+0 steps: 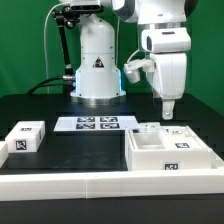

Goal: Assemble cabinet

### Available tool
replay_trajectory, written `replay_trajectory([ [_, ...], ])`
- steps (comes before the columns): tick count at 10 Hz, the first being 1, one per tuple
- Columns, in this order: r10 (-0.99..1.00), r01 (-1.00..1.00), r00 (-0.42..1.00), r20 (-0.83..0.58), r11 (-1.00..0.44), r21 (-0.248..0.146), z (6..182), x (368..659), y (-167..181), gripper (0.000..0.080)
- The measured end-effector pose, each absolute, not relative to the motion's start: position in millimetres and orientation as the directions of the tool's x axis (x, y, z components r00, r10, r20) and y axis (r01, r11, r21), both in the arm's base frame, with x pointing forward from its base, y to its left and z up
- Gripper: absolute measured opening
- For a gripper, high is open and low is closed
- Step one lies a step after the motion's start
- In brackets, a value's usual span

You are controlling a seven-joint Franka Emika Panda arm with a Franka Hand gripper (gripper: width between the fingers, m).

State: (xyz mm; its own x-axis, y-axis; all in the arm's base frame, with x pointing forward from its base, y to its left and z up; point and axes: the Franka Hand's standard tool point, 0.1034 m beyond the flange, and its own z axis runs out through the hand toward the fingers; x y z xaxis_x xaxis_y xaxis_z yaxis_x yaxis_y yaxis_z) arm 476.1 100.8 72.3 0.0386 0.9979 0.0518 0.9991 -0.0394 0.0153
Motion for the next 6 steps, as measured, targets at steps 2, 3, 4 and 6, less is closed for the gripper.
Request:
replay_trajectory([
  [2,0.998,0.999,0.039,0.052,-0.039,0.014,71.6,475.1,100.7,0.0797],
  [3,0.998,0.999,0.034,0.05,-0.034,-0.001,66.5,463.5,101.4,0.0797],
  [4,0.998,0.999,0.034,0.048,-0.033,-0.016,61.6,455.8,100.8,0.0797],
  [6,0.998,0.999,0.031,0.056,-0.03,-0.022,49.6,435.8,101.6,0.0797],
])
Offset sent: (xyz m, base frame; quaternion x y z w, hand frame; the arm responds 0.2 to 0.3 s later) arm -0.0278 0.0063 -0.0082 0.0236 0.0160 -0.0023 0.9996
